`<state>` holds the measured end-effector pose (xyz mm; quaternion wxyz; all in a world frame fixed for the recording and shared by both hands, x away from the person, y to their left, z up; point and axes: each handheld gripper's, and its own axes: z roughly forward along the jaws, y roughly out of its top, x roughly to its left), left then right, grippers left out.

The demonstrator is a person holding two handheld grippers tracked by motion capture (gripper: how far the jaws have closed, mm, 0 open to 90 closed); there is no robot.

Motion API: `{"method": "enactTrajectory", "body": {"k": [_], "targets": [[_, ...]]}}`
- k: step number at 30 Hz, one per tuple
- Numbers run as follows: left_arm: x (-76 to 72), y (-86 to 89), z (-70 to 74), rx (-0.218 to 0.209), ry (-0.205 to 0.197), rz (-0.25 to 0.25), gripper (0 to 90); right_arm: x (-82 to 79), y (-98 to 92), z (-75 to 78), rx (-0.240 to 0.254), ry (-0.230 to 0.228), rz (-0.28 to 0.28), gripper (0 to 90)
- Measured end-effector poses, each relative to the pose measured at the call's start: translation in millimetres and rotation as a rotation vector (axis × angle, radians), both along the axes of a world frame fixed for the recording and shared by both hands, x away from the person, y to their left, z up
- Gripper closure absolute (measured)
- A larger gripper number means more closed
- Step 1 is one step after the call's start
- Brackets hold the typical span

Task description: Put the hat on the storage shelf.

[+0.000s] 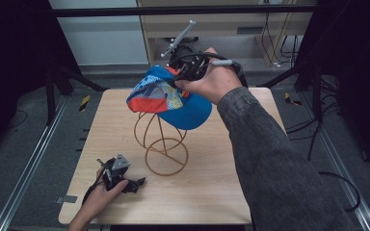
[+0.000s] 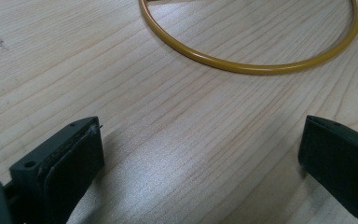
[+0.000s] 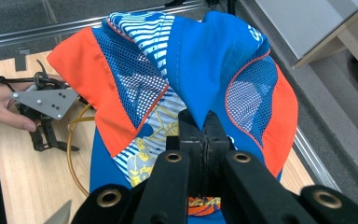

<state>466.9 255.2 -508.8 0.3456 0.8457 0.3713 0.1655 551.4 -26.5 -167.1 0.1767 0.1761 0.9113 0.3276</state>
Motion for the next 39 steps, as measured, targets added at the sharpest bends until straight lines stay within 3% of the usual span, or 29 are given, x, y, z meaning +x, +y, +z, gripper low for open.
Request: {"method": "enactTrajectory", "body": {"k": [10,18,39], "targets": [[-0.1,-0.2,0.0,-0.003,0.003,0.002,0.0,2.2,21.9,-7.1,-0.037,0.008,0.023,89.9],[-0.1,-0.3,-0.1,-0.003,0.002,0.002,0.0,7.1,28.4,-14.4,-0.047,0.02,0.02,89.9],[-0.2,-0.4,0.0,-0.004,0.004,0.002,0.0,8.2,59.4,-43.5,-0.096,0.061,0.068,89.6]]}}
